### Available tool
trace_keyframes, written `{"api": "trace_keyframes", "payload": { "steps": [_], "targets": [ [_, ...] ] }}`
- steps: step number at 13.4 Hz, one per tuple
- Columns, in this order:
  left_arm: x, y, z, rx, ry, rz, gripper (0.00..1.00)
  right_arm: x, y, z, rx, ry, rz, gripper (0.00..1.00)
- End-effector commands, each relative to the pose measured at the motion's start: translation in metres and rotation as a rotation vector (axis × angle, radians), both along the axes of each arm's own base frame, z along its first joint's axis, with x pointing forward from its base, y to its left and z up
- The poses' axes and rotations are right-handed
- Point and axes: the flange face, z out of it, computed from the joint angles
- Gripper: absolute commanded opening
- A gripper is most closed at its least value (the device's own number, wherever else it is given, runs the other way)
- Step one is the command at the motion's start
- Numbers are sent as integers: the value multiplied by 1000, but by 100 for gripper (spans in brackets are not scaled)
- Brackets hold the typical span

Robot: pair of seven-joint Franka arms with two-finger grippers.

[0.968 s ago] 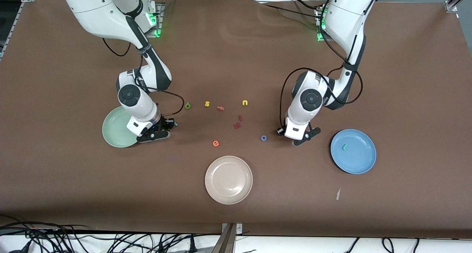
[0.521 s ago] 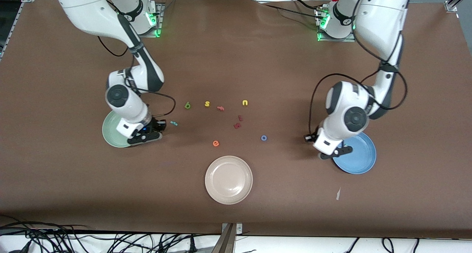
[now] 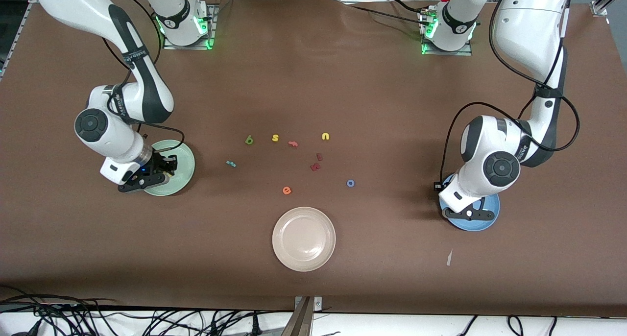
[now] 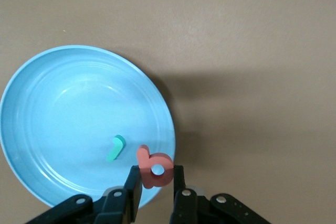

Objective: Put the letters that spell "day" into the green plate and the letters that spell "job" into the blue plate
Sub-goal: 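Grasp the y with the right gripper while the left gripper reaches the o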

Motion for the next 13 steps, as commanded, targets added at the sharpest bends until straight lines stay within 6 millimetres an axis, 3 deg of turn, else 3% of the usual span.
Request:
{"api": "trace_keyframes", "payload": {
  "steps": [1,3,5,6,8,9,11,13],
  "targets": [
    [18,31,-14,8,-21,-61,21,-8,4,-3,6,11,-21,68],
    [20,38,-23,1,-27,-80,24,-8,14,0,9,7,-76,70],
    [20,35,-27,-33,-25,-31,88,-10,54,3,30,0,-117,70],
    [20,29,-26,-91,-19,28,100,-9,76,4,35,-10,-142,70],
    [26,19,-15,-127,-40,81,100,-11,111,-7,38,-5,-173,70],
    [26,11,-13,-153,-39,215,100,-15,121,-16,36,4,-181,69],
    [20,-44,-8,-170,-34,381,100,-19,143,-29,53,-24,-200,69],
    [17,-81,1,-167,-48,435,100,-25,158,-40,57,-32,-194,69]
  ]
}}
